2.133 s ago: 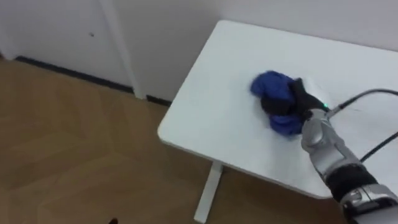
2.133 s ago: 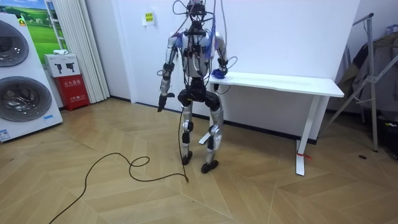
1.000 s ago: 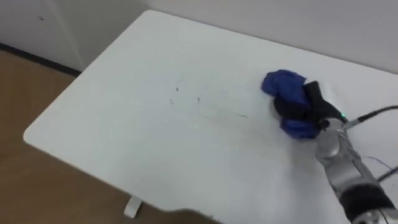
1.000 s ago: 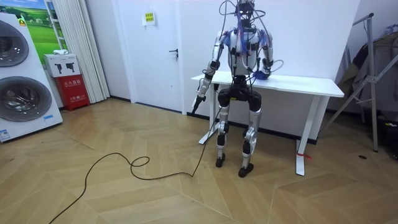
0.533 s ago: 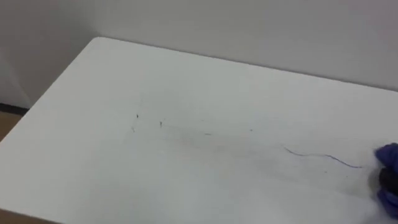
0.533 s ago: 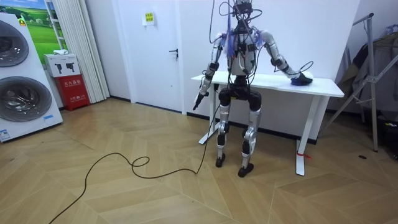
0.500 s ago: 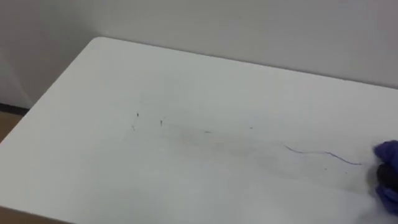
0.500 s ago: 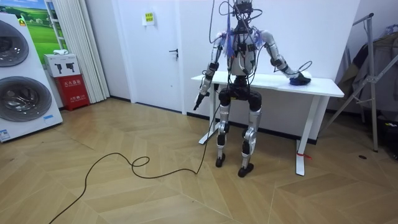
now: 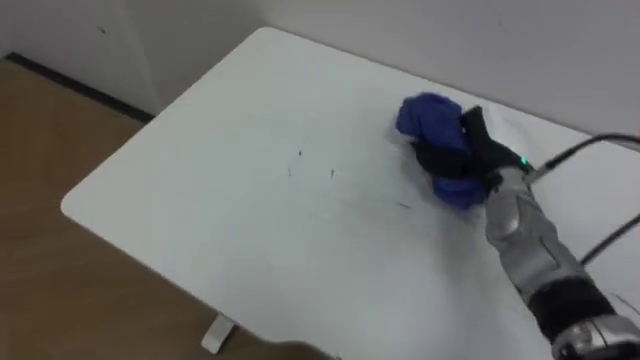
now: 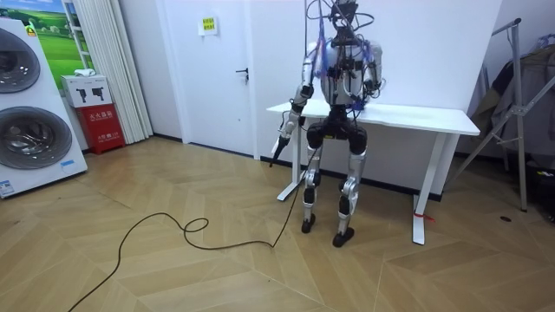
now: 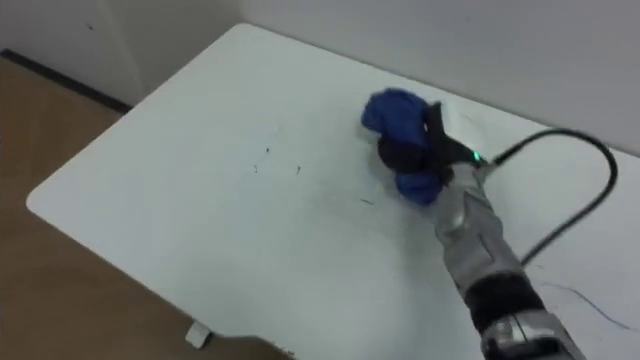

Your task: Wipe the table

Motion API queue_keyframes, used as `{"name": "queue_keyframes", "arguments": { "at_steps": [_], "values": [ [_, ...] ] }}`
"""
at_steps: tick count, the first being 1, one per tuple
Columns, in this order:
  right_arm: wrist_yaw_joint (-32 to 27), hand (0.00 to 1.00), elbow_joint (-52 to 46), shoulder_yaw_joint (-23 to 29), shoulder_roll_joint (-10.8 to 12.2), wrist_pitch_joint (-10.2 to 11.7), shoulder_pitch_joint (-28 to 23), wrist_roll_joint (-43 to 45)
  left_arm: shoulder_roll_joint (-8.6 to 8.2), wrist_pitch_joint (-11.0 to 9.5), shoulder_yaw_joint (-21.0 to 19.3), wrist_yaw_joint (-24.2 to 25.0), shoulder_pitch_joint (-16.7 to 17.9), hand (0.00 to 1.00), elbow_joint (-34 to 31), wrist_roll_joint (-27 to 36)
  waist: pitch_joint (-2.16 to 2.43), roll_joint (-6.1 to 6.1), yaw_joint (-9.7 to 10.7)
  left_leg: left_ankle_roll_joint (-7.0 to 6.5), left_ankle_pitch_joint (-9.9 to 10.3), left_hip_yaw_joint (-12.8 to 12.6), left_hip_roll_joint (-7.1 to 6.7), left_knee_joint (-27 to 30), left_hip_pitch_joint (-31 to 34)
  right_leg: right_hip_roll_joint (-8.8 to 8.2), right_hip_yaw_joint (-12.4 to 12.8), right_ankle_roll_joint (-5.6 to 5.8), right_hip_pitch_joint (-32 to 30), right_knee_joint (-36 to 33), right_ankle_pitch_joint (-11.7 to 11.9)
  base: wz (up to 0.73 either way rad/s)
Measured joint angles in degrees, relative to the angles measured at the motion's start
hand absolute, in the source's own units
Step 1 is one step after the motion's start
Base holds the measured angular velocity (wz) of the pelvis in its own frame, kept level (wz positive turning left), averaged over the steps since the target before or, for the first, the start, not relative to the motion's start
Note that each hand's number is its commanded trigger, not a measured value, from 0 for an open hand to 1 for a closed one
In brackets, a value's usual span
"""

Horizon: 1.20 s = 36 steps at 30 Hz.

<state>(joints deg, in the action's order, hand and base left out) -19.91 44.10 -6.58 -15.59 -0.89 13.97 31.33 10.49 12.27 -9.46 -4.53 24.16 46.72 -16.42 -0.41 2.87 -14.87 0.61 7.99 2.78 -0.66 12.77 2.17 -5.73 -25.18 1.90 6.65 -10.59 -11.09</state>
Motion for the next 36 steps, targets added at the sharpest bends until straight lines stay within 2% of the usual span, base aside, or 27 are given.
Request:
{"name": "queue_keyframes", "arguments": {
  "at_steps": [1,3,4,6,7,9,11,13,16,18,19,20,21,22,23,24,25,26,27,29,31,32,33,35,36],
  "values": [
    [-0.8,1.0,0.0,1.3,0.0,1.0,-1.2,0.2,0.0,-0.2,-0.2,0.0,0.3,0.0,0.0,0.0,-0.03,-0.1,1.0,-0.16,0.1,-0.1,-0.13,0.0,-0.2,-0.11,0.1,0.26,0.3,0.2,-0.2,0.05],
    [-4.3,1.0,0.2,6.0,-0.7,2.9,-6.4,-0.1,0.01,-1.7,-3.0,-0.4,0.3,0.0,0.3,0.1,0.46,0.25,3.4,-0.59,0.5,-1.0,-0.31,-0.1,-1.0,-0.25,-0.1,0.53,1.5,0.9,-0.3,-0.09],
    [-5.1,1.0,0.3,7.1,-0.9,2.9,-7.6,-0.4,0.01,-1.9,-3.5,-0.7,0.0,0.0,0.3,0.0,0.53,0.33,3.9,-0.62,0.8,-1.3,-0.3,-0.1,-1.4,-0.28,0.1,0.62,1.7,1.0,-0.4,-0.15],
    [-7.7,1.0,1.1,10.7,-2.7,4.7,-12.6,-2.4,0.04,-3.1,-4.2,-1.1,-0.9,0.0,-0.3,-0.8,0.74,0.19,6.5,-0.84,1.7,-1.9,-0.21,0.7,-1.9,-0.28,0.5,0.77,2.7,0.9,-0.3,-0.16],
    [-8.1,1.0,1.3,11.9,-3.1,4.8,-13.8,-3.2,0.04,-3.3,-4.4,-1.1,-1.2,0.0,-0.3,-1.4,0.92,0.15,6.8,-0.86,1.8,-1.9,-0.22,0.9,-2.0,-0.25,1.0,0.84,2.8,1.0,-0.4,-0.23],
    [-9.6,1.0,2.5,16.4,-3.9,4.8,-17.8,-5.0,0.04,-3.6,-5.9,-1.6,-1.2,0.0,-2.1,-1.8,1.67,0.24,8.4,-0.87,2.3,-2.4,-0.18,1.1,-2.9,-0.21,2.0,0.99,3.5,1.0,-0.4,-0.22],
    [-10.1,1.0,2.5,18.4,-4.8,4.7,-20.1,-6.2,0.04,-3.7,-6.0,-2.1,-1.5,0.0,-3.3,-1.8,1.82,0.29,9.1,-0.88,2.3,-2.5,-0.07,1.4,-2.9,-0.17,2.3,1.0,3.5,0.8,-0.4,-0.08],
    [-10.1,1.0,2.5,19.2,-5.0,3.6,-20.1,-7.5,0.01,-3.6,-5.7,-2.4,-2.0,0.0,-3.3,-1.7,1.87,0.15,9.5,-0.8,2.4,-2.7,0.19,2.0,-2.9,0.04,2.9,0.88,3.4,0.7,-0.3,-0.14],
    [-10.1,1.0,1.3,18.1,-4.4,-0.8,-17.7,-8.6,-0.07,-3.1,-2.6,-2.7,-2.6,0.0,-3.0,-1.6,1.79,-0.05,8.5,-0.66,2.4,-3.8,0.7,2.2,-2.9,0.26,3.7,0.62,2.9,0.8,-0.1,-0.21],
    [-8.7,1.0,-1.2,14.2,-3.0,-7.1,-13.5,-8.5,-0.33,-2.1,0.4,-2.7,-4.1,0.0,-1.7,-1.7,1.62,-0.44,5.2,-0.11,2.5,-6.0,1.84,2.1,-2.4,0.9,5.7,0.07,1.0,0.5,0.2,-0.58],
    [-7.6,1.0,-2.3,12.9,-2.1,-8.7,-11.7,-8.4,-0.42,-1.6,1.0,-2.7,-4.3,0.0,-1.5,-1.7,1.58,-0.52,4.3,0.04,2.4,-6.7,2.13,2.0,-2.2,1.02,6.4,-0.16,0.2,0.2,0.3,-0.67],
    [-4.8,1.0,-4.7,8.8,0.1,-11.5,-7.1,-6.1,-0.88,-0.7,1.5,-2.6,-4.8,0.0,-0.9,-1.7,1.47,-0.66,3.2,0.17,2.3,-6.6,2.29,1.9,-1.5,1.49,7.6,-0.8,-1.3,-0.4,0.7,-0.52],
    [-1.8,1.0,-6.9,2.6,2.4,-13.1,-1.9,-3.3,-0.81,-0.1,2.1,-2.4,-6.0,0.0,1.0,-1.7,0.96,-0.75,2.6,0.49,1.9,-6.5,2.61,1.5,-1.2,1.91,8.0,-1.34,-2.2,-0.4,1.0,-0.35],
    [-0.2,1.0,-7.5,-0.6,3.1,-13.3,0.7,-2.1,-0.76,0.3,2.4,-2.4,-6.4,0.0,1.7,-1.5,0.92,-0.75,2.0,0.45,1.5,-6.7,2.76,1.2,-0.9,2.08,8.1,-1.5,-2.8,-0.4,1.1,0.0],
    [2.9,1.0,-8.6,-6.3,4.8,-13.4,6.2,0.0,-0.85,0.9,3.0,-2.2,-7.6,0.0,1.8,-1.0,0.26,-0.87,0.6,0.75,1.0,-6.5,2.96,0.6,-0.6,2.44,8.1,-1.82,-3.3,-0.2,1.3,0.2],
    [5.5,1.0,-9.5,-9.6,6.3,-12.2,10.2,2.0,-1.12,1.0,3.3,-2.0,-8.6,0.0,1.4,-1.1,-0.28,-0.92,-0.9,0.96,0.6,-5.7,2.92,0.4,-0.4,2.7,7.8,-1.98,-3.4,0.0,1.2,0.3],
    [6.4,1.0,-9.7,-10.5,6.9,-11.6,11.8,2.8,-1.12,1.0,3.6,-2.0,-8.6,0.0,1.1,-1.1,-0.31,-0.97,-1.9,1.05,0.5,-5.2,2.84,0.2,-0.2,2.73,7.4,-2.02,-3.4,0.2,1.2,0.45],
    [7.6,1.0,-9.6,-11.5,8.1,-10.3,13.8,3.0,-1.09,1.0,4.1,-2.0,-8.2,0.0,0.8,-1.2,-0.31,-1.0,-3.8,1.12,0.1,-4.3,2.62,-0.2,0.0,2.69,6.3,-2.03,-3.0,0.9,1.1,0.58],
    [7.9,1.0,-9.2,-12.2,8.3,-8.8,14.4,2.9,-1.13,1.2,4.1,-2.0,-7.8,0.0,0.8,-1.3,-0.29,-0.94,-4.6,1.11,0.1,-2.9,2.19,-0.4,0.1,2.57,4.7,-1.87,-2.1,1.4,1.0,0.65],
    [7.9,1.0,-8.5,-12.2,8.3,-7.8,12.3,2.9,-1.14,1.4,4.1,-2.1,-5.3,0.0,0.4,-1.1,-0.26,-0.9,-4.5,1.04,0.1,-1.4,1.63,-0.6,-0.2,2.22,3.0,-1.57,-0.7,1.8,0.8,0.67],
    [6.6,1.0,-4.7,-12.2,8.0,-6.4,7.7,2.7,-1.15,1.5,4.1,-2.1,-2.8,0.0,0.2,-1.1,-0.28,-0.8,-3.9,1.01,0.1,-0.8,1.04,-0.6,-0.8,1.86,2.6,-1.55,0.7,1.9,0.8,0.53],
    [2.2,1.0,-4.6,-10.9,7.7,-2.3,2.9,3.3,-1.17,1.4,3.9,-2.1,-1.5,0.0,0.3,-1.1,-0.29,-0.89,-2.7,0.98,0.1,-1.1,0.62,-0.7,-1.6,1.51,2.8,-1.38,1.8,2.0,0.7,0.4],
    [-0.2,1.0,-4.5,-9.6,7.6,0.4,0.0,4.3,-1.22,1.3,3.3,-2.1,-0.4,0.0,0.5,-1.3,-0.25,-0.83,-0.9,0.95,0.1,-1.1,0.21,-0.8,-2.6,1.04,3.0,-1.0,2.9,2.0,0.5,0.33],
    [-4.0,1.0,-4.5,-6.6,6.3,3.0,-4.2,5.1,-1.29,0.8,1.9,-2.1,-0.2,0.0,0.5,-2.1,-0.1,-0.71,1.1,0.75,0.2,-1.5,-0.39,-1.5,-4.2,0.3,3.0,0.04,4.2,1.9,-0.2,0.07],
    [-6.8,1.0,-4.5,-3.7,5.2,4.3,-6.9,5.1,-1.3,-0.1,0.8,-2.1,-0.3,0.0,0.5,-3.4,-0.06,-0.74,2.3,0.58,0.3,-2.6,-0.71,-1.6,-4.6,-0.13,3.0,0.61,4.7,1.9,-0.5,0.0]
  ]
}}
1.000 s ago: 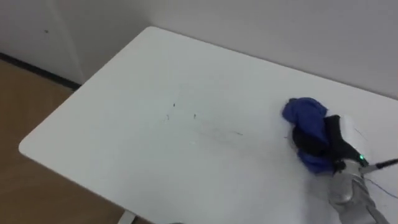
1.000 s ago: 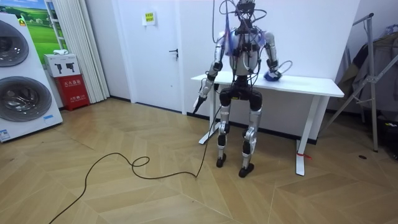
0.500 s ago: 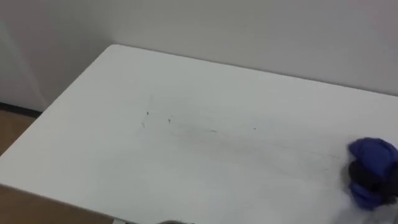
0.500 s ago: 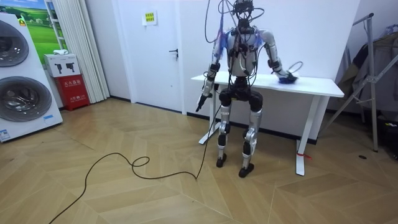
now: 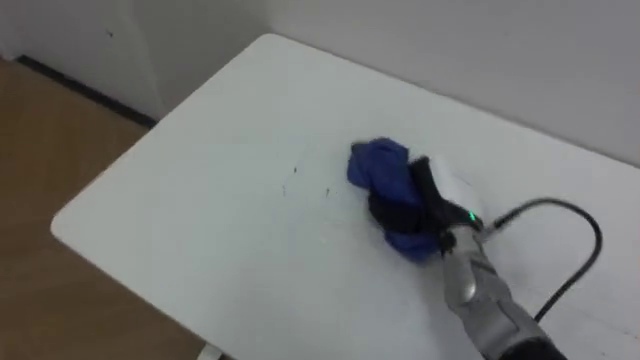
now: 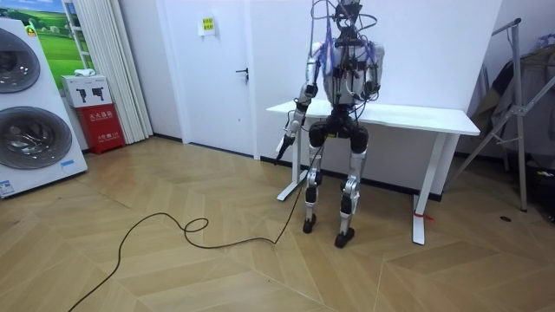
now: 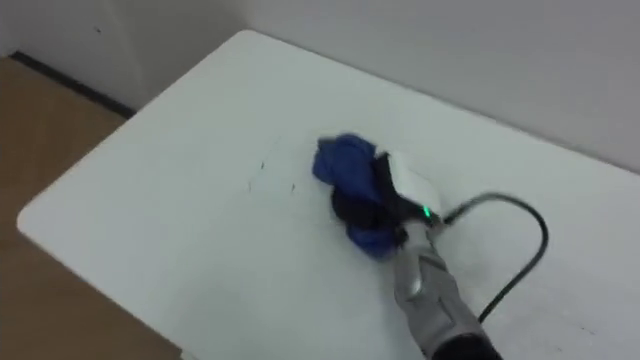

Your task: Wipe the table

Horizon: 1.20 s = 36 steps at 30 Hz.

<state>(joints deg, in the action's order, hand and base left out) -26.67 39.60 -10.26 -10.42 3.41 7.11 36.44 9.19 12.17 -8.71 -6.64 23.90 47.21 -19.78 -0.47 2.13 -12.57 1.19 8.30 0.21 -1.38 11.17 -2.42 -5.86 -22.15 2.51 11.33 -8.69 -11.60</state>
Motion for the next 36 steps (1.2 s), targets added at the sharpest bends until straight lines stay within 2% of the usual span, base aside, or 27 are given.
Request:
{"name": "queue_keyframes", "arguments": {
  "at_steps": [1,2,3,5,7,9,10,13,15,16,18,19,20,21,22,23,25,26,27,28,29,30,31,32,33,34,36],
  "values": [
    [-1.6,1.0,0.0,1.7,-0.7,0.6,-1.5,-0.3,0.01,-0.4,-0.8,0.0,-0.2,0.0,0.0,-0.6,0.02,-0.03,0.6,-0.19,0.1,-0.2,-0.22,0.1,-0.1,-0.15,0.0,0.24,0.2,0.0,-0.1,-0.05],
    [-4.7,1.0,0.0,4.8,-2.4,1.3,-4.4,-0.9,0.0,-1.0,-2.6,-0.1,-0.8,0.0,-0.6,-1.1,0.32,-0.21,1.7,-0.91,0.6,-0.8,-0.34,0.1,-0.1,-0.35,0.1,0.55,0.2,-0.1,-0.3,-0.11],
    [-7.2,1.0,0.0,7.8,-4.0,1.7,-7.6,-2.6,0.08,-1.5,-4.5,-0.4,-0.9,0.0,-1.6,-1.3,0.96,-0.19,2.7,-1.71,1.0,-1.8,-0.46,0.2,-0.1,-0.57,0.1,0.92,0.1,-0.1,-0.6,-0.12],
    [-9.6,1.0,0.1,12.7,-6.1,1.9,-12.5,-5.5,0.51,-1.6,-6.0,-0.7,-1.1,0.0,-2.3,-2.6,1.55,-0.02,4.4,-2.49,1.6,-2.2,-0.92,0.5,0.0,-1.23,-0.2,1.52,0.2,-0.5,-0.9,-0.12],
    [-10.4,1.0,2.0,18.4,-7.8,2.0,-16.0,-8.0,0.6,-1.7,-8.4,-0.8,-1.9,0.0,-2.4,-2.8,1.66,0.14,6.0,-3.03,2.3,-2.1,-1.13,1.7,0.2,-1.92,-0.6,1.96,-0.2,-2.6,-1.2,-0.05],
    [-10.4,1.0,7.4,23.9,-10.0,1.9,-17.9,-11.4,1.03,-2.0,-9.4,-1.8,-2.7,0.0,-2.4,-2.9,1.72,0.0,7.3,-3.63,4.4,-2.2,-0.14,5.3,1.0,-2.32,-0.9,2.16,-0.9,-6.3,-1.4,-0.09],
    [-10.4,1.0,8.6,24.2,-10.6,1.5,-18.1,-12.3,1.22,-2.2,-9.2,-2.0,-2.7,0.0,-2.3,-2.8,1.72,-0.03,7.5,-3.78,5.0,-2.3,0.13,6.3,1.2,-2.41,-1.4,2.16,-1.0,-7.2,-1.4,-0.16],
    [-9.9,1.0,11.6,24.1,-11.7,-2.7,-16.8,-15.8,1.94,-2.5,-7.7,-2.7,-3.2,0.0,-1.6,-2.3,1.61,-0.35,7.4,-4.38,6.8,-4.0,2.24,10.1,1.7,-3.5,-2.1,2.29,-2.9,-13.2,-1.2,-0.3],
    [-10.0,1.0,10.9,23.5,-9.9,-7.5,-13.9,-15.9,2.43,-4.0,-4.9,-2.9,-5.1,0.0,1.6,-2.3,1.55,-1.76,5.4,-3.98,7.6,-5.4,5.13,12.6,3.0,-5.68,-0.5,2.09,-7.2,-21.9,-2.1,-0.43],
    [-10.0,1.0,10.8,23.1,-9.3,-9.1,-12.6,-15.9,2.53,-4.3,-4.2,-2.9,-5.9,0.0,2.6,-2.3,1.51,-2.05,4.4,-3.75,7.7,-5.9,5.97,12.8,3.3,-6.57,0.3,2.08,-8.2,-23.4,-2.5,-0.6],
    [-9.7,1.0,10.2,17.9,-6.6,-14.0,-5.6,-15.6,3.51,-5.6,-1.9,-2.6,-9.7,0.0,6.5,-2.0,1.46,-2.27,1.0,-2.35,7.5,-6.8,8.77,13.7,6.1,-10.1,2.3,2.5,-10.6,-21.9,-2.2,-0.55],
    [-8.7,1.0,9.5,16.0,-5.7,-14.9,-3.1,-15.6,3.75,-5.8,-1.2,-2.5,-10.5,0.0,7.1,-1.6,1.44,-2.28,0.5,-1.87,7.2,-6.6,9.28,13.7,7.1,-10.5,2.7,2.74,-11.0,-20.3,-1.9,-0.49],
    [-5.9,1.0,7.8,11.7,-4.3,-16.1,2.0,-15.3,4.06,-5.9,-1.0,-1.8,-11.3,0.0,7.2,-0.5,1.25,-2.27,-1.1,-0.96,6.6,-5.8,9.99,13.7,8.6,-11.37,3.1,3.21,-11.2,-16.8,-0.4,-0.47],
    [-2.3,1.0,6.7,6.0,-3.9,-16.0,7.8,-14.2,4.7,-6.1,-1.0,-1.5,-12.8,0.0,7.6,0.2,0.38,-1.98,-2.9,0.1,6.0,-5.2,10.65,13.7,10.0,-12.1,3.2,3.43,-11.2,-12.8,1.7,-0.42],
    [-0.3,1.0,6.1,3.6,-3.9,-15.9,10.5,-13.2,5.11,-6.1,-0.9,-1.3,-13.5,0.0,7.7,0.4,0.21,-1.69,-3.6,0.82,5.5,-4.5,10.82,13.7,10.9,-12.25,3.0,3.5,-11.2,-11.1,2.9,-0.13],
    [2.9,1.0,4.5,1.6,-3.9,-15.1,15.3,-10.9,5.81,-6.3,-0.7,-1.3,-14.9,0.0,7.5,0.9,-0.21,-0.92,-4.9,2.3,4.5,-2.6,11.0,13.5,12.8,-12.26,2.6,3.69,-11.1,-7.9,5.2,0.17],
    [5.9,1.0,3.9,0.0,-3.9,-12.8,21.1,-8.5,6.97,-6.2,-0.6,-1.1,-15.5,0.0,7.2,1.5,-0.16,0.51,-6.6,4.91,2.4,-1.5,12.29,12.4,15.0,-11.37,1.3,3.89,-11.2,-4.3,7.7,0.29],
    [6.9,1.0,3.2,0.0,-3.9,-11.6,22.8,-7.2,7.34,-5.5,-0.8,-0.9,-15.2,0.0,7.0,1.7,0.07,0.91,-7.4,6.99,1.4,-0.7,13.83,12.4,15.4,-9.65,0.9,6.14,-11.0,-4.5,6.8,0.29],
    [7.0,1.0,2.7,0.0,-4.4,-10.8,22.6,-6.2,7.19,-4.9,-1.2,-0.3,-13.5,0.0,6.2,2.3,0.05,0.21,-7.5,9.16,0.1,-0.7,15.88,11.5,15.0,-7.06,0.1,5.96,-10.8,-6.2,3.6,0.34],
    [7.0,1.0,2.5,0.0,-4.9,-10.7,21.5,-5.6,7.07,-4.9,-1.2,0.0,-12.4,0.0,5.8,2.2,0.09,0.01,-7.1,9.78,-0.8,-1.3,16.95,10.8,14.9,-6.05,-0.4,5.56,-10.7,-7.2,2.3,0.61],
    [7.0,1.0,2.3,0.1,-6.6,-10.7,17.3,-4.6,6.67,-4.7,-1.0,0.2,-10.0,0.0,4.6,2.4,0.14,0.11,-5.4,9.9,-3.6,-3.4,18.47,9.4,14.7,-4.66,-1.6,4.58,-9.9,-8.2,0.4,0.82],
    [7.3,1.0,3.1,0.7,-8.4,-10.7,11.7,-3.6,5.81,-4.5,-0.9,0.2,-7.8,0.0,4.1,2.2,0.14,0.21,-4.0,9.24,-6.2,-5.7,19.26,8.5,14.6,-3.73,-2.1,3.79,-9.1,-8.2,-0.5,0.79],
    [6.5,1.0,2.4,2.8,-8.6,-9.1,8.2,-4.8,5.11,-4.2,-0.9,0.5,-6.3,0.0,3.6,2.1,0.21,0.34,-3.2,8.75,-7.3,-6.8,19.6,8.3,14.6,-3.45,-2.1,3.59,-8.9,-8.3,-0.9,0.32],
    [4.8,1.0,-0.2,6.5,-8.7,-7.1,3.7,-4.3,3.57,-3.9,-1.2,0.9,-3.0,0.0,3.1,2.1,0.18,0.35,-1.1,7.58,-8.3,-9.4,19.9,8.5,13.9,-3.29,-2.1,3.0,-8.6,-8.5,-1.7,-0.14],
    [4.0,1.0,-0.1,10.0,-9.1,-5.7,0.8,-4.4,2.41,-3.7,-1.9,1.5,-0.6,0.0,3.1,2.1,-0.04,0.54,0.8,7.08,-7.9,-11.5,19.82,9.8,12.9,-3.14,-2.2,2.47,-7.7,-8.0,-2.0,-0.21],
    [3.7,1.0,-0.1,11.5,-9.5,-5.4,-0.9,-4.6,2.26,-3.7,-2.1,1.9,0.0,0.0,3.1,2.1,-0.26,0.26,1.6,6.32,-7.3,-12.0,19.62,11.1,12.9,-3.03,-2.1,2.36,-7.1,-7.9,-2.1,-0.14],
    [3.2,1.0,0.3,18.6,-10.8,-4.9,-6.6,-5.7,2.21,-4.0,-3.7,2.4,1.2,0.0,3.2,1.4,0.19,0.45,4.2,4.69,-1.9,-11.7,16.37,15.6,12.7,-2.93,-1.5,1.65,-5.9,-6.9,-3.3,0.0]
  ]
}}
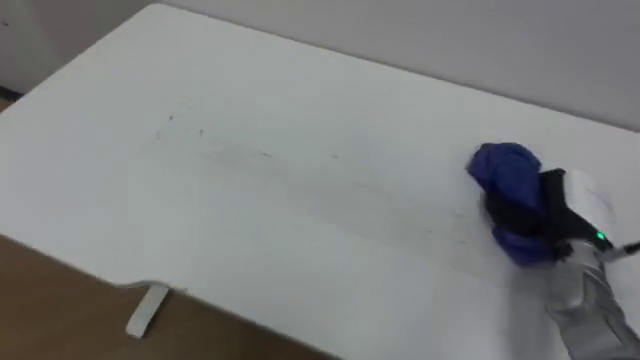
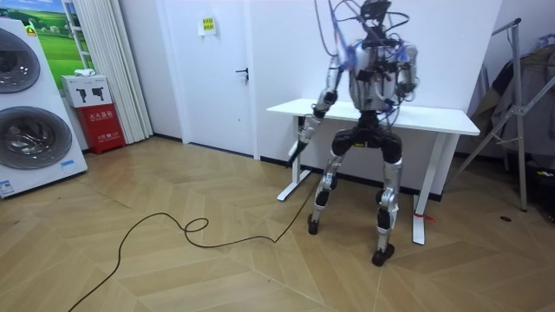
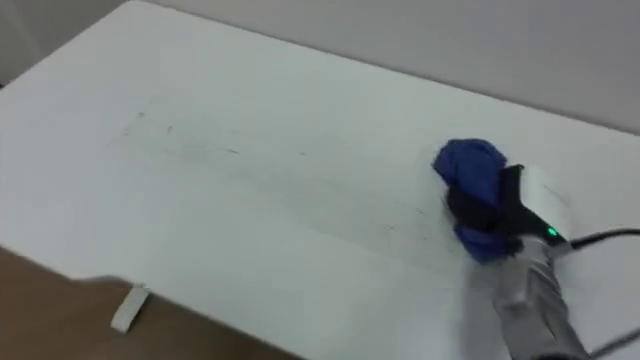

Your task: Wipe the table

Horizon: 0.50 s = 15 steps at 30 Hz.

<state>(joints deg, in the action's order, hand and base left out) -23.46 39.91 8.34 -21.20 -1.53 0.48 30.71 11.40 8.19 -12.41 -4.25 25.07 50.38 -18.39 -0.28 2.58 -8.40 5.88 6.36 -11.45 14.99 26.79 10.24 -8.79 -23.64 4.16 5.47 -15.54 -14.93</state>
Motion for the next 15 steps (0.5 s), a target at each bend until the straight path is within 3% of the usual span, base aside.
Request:
{"name": "queue_keyframes", "arguments": {
  "at_steps": [1,2,3,5,7,10,11,13,15],
  "values": [
    [-0.1,1.0,0.3,1.5,-0.5,0.3,-1.1,-0.6,-0.06,0.0,-0.4,0.0,0.2,0.0,-0.1,0.0,0.04,-0.08,0.8,-0.21,1.3,0.5,-1.06,0.4,-0.2,0.02,0.2,0.07,0.2,0.0,-0.1,-0.05],
    [-0.1,1.0,0.8,4.7,-1.2,0.5,-2.9,-1.6,-0.02,-0.3,-1.1,0.0,0.3,0.0,-0.8,-0.1,0.06,-0.03,1.8,-0.76,3.5,0.5,-3.39,-0.1,-1.4,-0.16,0.9,0.19,0.4,-0.1,-0.1,-0.21],
    [-0.6,1.0,1.5,7.2,-1.2,0.6,-4.0,-2.1,0.12,-1.1,-1.4,-0.1,0.3,0.0,-1.0,0.1,0.39,-0.69,1.9,-0.69,4.4,0.4,-3.91,-2.0,-3.1,-0.14,2.1,0.45,0.3,0.1,-0.1,-0.38],
    [-2.1,1.0,2.0,8.1,-1.4,0.7,-5.0,-3.0,0.13,-1.6,-1.3,-0.4,0.2,0.0,-1.0,0.8,0.57,-1.09,1.7,0.56,5.1,-0.3,-4.26,-4.4,-5.5,-0.09,4.5,1.12,0.1,0.8,0.6,-0.63],
    [-4.1,1.0,1.9,7.5,-0.7,0.7,-5.4,-4.6,0.16,-1.7,-1.0,-1.0,-0.7,0.0,-1.0,2.0,0.57,-1.12,1.6,0.46,5.1,-1.2,-4.87,-5.7,-6.8,-0.28,6.1,1.65,0.2,2.1,1.9,-0.52],
    [-6.0,1.0,-0.4,3.9,2.0,-1.8,-3.3,-5.6,0.24,-0.9,0.8,-3.6,-4.8,0.0,-1.0,1.9,0.61,-1.33,1.4,0.2,4.8,-1.3,-5.01,-7.1,-7.2,-0.02,6.5,1.31,-0.2,2.9,3.8,-0.29],
    [-6.0,1.0,-2.1,1.4,3.1,-3.5,-1.9,-5.6,0.16,-0.5,2.0,-4.7,-7.0,0.0,-1.0,1.7,0.61,-1.34,0.5,0.33,4.6,-0.9,-5.0,-7.6,-7.2,0.16,6.7,1.03,-0.9,2.8,4.1,-0.38],
    [-5.0,1.0,-3.1,-3.7,6.2,-5.5,3.1,-4.2,-0.66,0.2,3.2,-5.8,-9.9,0.0,-0.6,1.3,0.62,-1.55,-1.0,0.47,4.1,-0.4,-4.99,-8.7,-7.1,0.88,8.1,0.4,-2.3,2.8,5.0,-0.5],
    [0.7,1.0,-4.6,-13.6,9.5,-7.4,10.8,-1.1,-1.66,0.1,5.5,-6.5,-12.8,0.0,-0.3,1.4,0.63,-1.58,-3.4,0.71,3.3,-0.2,-5.04,-10.9,-7.5,1.22,8.4,-0.17,-3.8,2.7,5.6,-0.35]
  ]
}}
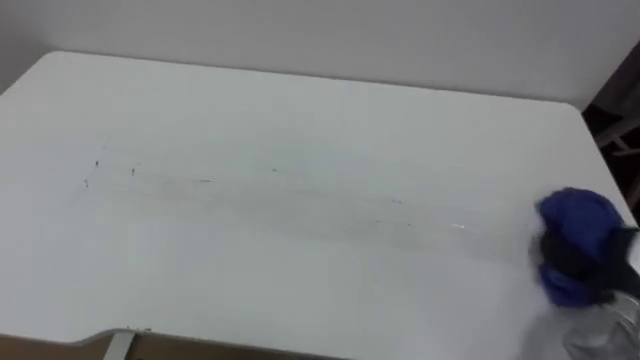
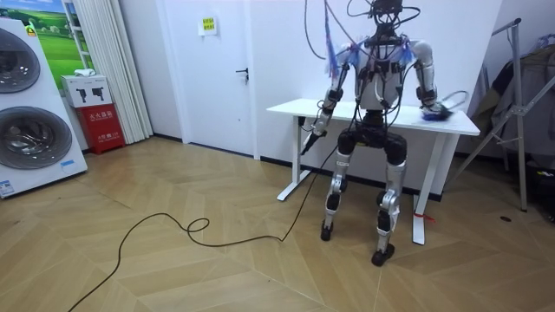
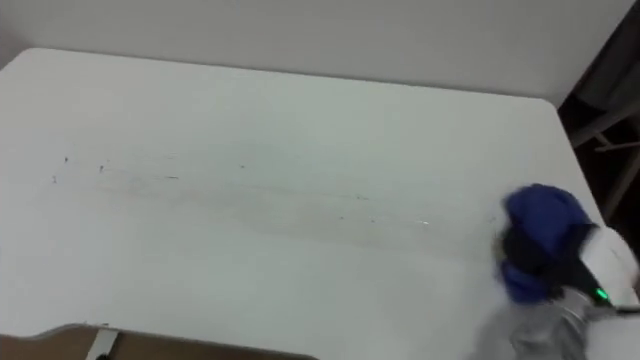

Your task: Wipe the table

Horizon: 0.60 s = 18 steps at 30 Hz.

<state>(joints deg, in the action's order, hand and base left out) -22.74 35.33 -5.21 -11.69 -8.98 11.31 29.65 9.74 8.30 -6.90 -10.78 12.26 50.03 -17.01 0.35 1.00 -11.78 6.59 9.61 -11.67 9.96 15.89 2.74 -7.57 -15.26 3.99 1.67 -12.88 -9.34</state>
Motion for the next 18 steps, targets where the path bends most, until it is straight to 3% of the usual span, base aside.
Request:
{"name": "queue_keyframes", "arguments": {
  "at_steps": [3,6,8,9,10,11,12,16,18],
  "values": [
    [7.2,1.0,-0.7,-8.4,3.4,-0.7,9.0,0.1,-0.48,1.2,2.7,0.6,-1.1,0.0,0.4,0.6,-0.07,0.25,-3.0,0.11,-1.6,0.7,-0.61,-2.5,-0.5,-0.05,-1.0,-0.09,-0.7,0.2,0.1,0.09],
    [8.5,1.0,-1.3,-9.0,3.1,1.4,11.7,1.9,0.5,3.1,1.4,1.3,3.0,0.0,-2.4,0.6,-0.19,0.37,-4.4,-0.07,-2.2,3.8,-1.3,-3.4,-0.2,-0.48,-5.7,0.02,0.8,0.3,0.0,0.55],
    [7.8,1.0,0.0,-8.6,1.6,2.0,9.9,2.0,0.62,3.7,-0.6,1.4,6.3,0.0,-3.0,0.6,-0.28,0.81,-4.2,-0.11,-2.2,4.7,-1.69,-3.7,-0.9,-0.79,-7.2,0.02,2.4,0.4,0.0,0.54],
    [7.4,1.0,2.3,-7.3,0.4,2.7,7.1,2.2,0.59,3.7,-1.7,1.5,8.0,0.0,-3.0,0.6,-0.47,1.19,-3.4,-0.18,-2.3,6.2,-2.18,-4.3,-1.4,-1.13,-9.0,0.03,3.5,0.4,0.0,0.6],
    [6.4,1.0,4.5,-6.3,0.2,4.0,5.7,2.7,0.57,3.7,-2.3,1.5,8.9,0.0,-3.0,0.6,-0.5,1.27,-2.5,-0.24,-2.3,7.0,-2.53,-4.6,-1.7,-1.3,-9.2,0.13,4.1,0.4,-0.1,0.68],
    [3.6,1.0,4.6,-2.2,0.1,7.5,2.3,3.3,0.52,3.6,-3.6,1.8,10.9,0.0,-3.0,0.5,-0.62,1.64,-0.2,-0.33,-2.3,7.6,-3.21,-4.7,-2.1,-1.69,-9.2,0.29,5.5,0.7,-0.2,0.5],
    [1.9,1.0,5.0,1.1,-0.8,8.9,-0.6,3.4,0.52,3.2,-5.1,1.8,12.5,0.0,-3.0,0.5,-0.62,2.19,1.0,-0.42,-2.3,7.4,-3.67,-4.7,-2.7,-2.0,-9.3,0.37,6.5,1.5,-0.2,0.33],
    [-3.2,1.0,5.1,10.1,-5.0,11.8,-9.2,2.3,0.72,1.5,-8.4,1.8,12.8,0.0,-3.3,-1.5,-0.64,2.55,4.2,-1.0,-1.9,7.4,-4.23,-4.9,-3.2,-2.27,-10.5,0.88,7.8,2.5,0.1,0.06],
    [-5.0,1.0,7.1,13.6,-7.3,12.4,-12.2,2.1,1.21,-0.8,-8.8,1.7,11.9,0.0,-4.3,-2.2,-0.49,2.48,5.7,-1.06,-1.9,7.3,-4.43,-4.9,-3.4,-2.41,-10.5,0.92,8.1,2.8,0.1,-0.05]
  ]
}}
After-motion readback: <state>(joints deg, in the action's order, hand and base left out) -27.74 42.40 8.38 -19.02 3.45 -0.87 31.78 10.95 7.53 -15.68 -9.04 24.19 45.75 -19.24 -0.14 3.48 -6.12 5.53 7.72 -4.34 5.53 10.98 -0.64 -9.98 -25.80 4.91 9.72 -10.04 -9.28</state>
